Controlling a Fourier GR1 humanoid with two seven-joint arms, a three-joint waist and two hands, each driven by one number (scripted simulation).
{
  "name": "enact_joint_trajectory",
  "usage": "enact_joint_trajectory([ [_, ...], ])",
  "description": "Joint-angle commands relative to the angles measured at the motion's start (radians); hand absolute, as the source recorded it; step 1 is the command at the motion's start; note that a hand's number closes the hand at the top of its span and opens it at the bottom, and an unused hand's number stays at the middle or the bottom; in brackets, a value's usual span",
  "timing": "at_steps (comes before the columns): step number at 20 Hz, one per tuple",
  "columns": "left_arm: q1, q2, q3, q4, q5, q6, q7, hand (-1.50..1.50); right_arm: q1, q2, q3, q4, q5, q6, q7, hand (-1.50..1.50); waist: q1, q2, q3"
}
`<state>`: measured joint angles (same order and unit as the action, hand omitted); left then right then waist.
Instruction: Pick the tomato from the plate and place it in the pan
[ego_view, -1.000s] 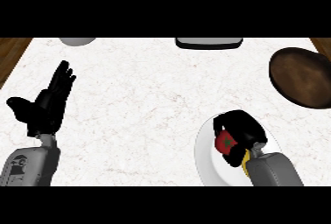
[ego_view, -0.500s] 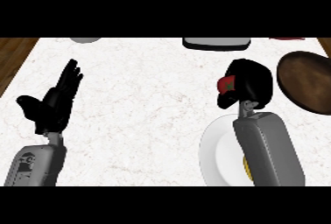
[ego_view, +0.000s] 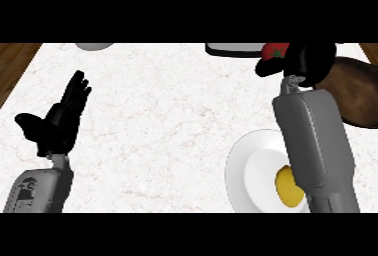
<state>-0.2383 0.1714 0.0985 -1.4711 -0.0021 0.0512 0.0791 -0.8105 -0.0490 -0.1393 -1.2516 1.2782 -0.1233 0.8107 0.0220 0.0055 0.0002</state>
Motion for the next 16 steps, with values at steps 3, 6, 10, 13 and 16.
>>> enact_joint_trajectory([
  [3, -0.011, 0.017, 0.029, 0.04, -0.001, 0.0, -0.035, 0.0, -0.002, -0.082, -0.141, 0.058, -0.112, -0.179, -0.091, 1.5, -0.018, -0.002, 0.0],
  [6, -0.023, 0.02, 0.014, 0.016, -0.006, -0.008, 0.008, 0.0, -0.028, -0.203, -0.199, 0.178, -0.166, -0.171, -0.187, 1.5, -0.015, -0.002, 0.0],
  [10, -0.003, 0.0, -0.006, -0.01, -0.018, 0.005, 0.008, 0.0, 0.015, -0.334, -0.289, 0.34, -0.214, -0.26, -0.333, 1.5, -0.007, 0.002, 0.001],
  [13, 0.014, -0.029, -0.022, 0.015, -0.022, 0.003, -0.06, 0.0, 0.036, -0.411, -0.322, 0.497, -0.212, -0.338, -0.447, 1.5, 0.007, 0.012, 0.002],
  [16, 0.012, -0.015, -0.016, -0.02, -0.028, 0.012, -0.022, 0.0, 0.018, -0.493, -0.34, 0.628, -0.181, -0.378, -0.479, 1.5, 0.018, 0.012, 0.002],
])
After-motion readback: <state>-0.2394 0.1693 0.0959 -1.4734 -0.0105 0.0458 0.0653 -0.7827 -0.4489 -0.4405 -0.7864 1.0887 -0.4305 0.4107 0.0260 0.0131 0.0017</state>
